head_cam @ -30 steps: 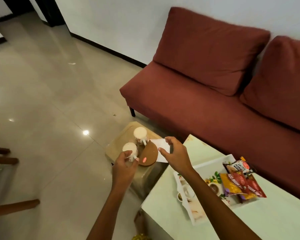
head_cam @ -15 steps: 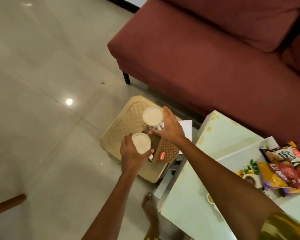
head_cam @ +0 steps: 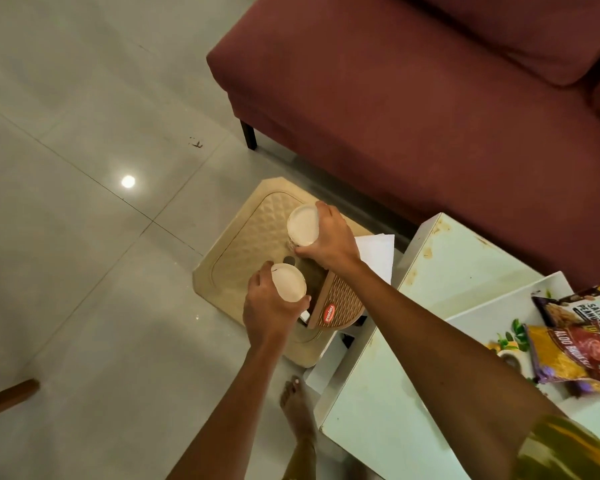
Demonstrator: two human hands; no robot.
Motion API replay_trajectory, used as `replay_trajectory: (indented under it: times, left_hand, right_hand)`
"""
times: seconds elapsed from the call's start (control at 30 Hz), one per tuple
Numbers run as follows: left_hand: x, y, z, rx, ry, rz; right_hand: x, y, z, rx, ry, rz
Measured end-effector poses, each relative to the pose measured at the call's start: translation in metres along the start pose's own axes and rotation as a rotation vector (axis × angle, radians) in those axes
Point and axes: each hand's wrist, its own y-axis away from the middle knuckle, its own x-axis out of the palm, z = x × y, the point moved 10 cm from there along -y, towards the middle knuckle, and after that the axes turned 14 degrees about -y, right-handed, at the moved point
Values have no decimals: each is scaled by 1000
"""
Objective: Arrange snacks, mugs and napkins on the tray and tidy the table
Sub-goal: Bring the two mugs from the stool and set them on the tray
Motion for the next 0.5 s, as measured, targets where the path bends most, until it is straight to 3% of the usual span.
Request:
replay_trajectory:
  times: [0.27,0.5]
  left_hand:
    - [-31,-5,6,-14,-8,-38]
    - [-77,4,-24,76,-68,-90]
  right_hand:
    - [-23,3,16,-17,-164,-66]
    - [-77,24,51,-74,-255,-141]
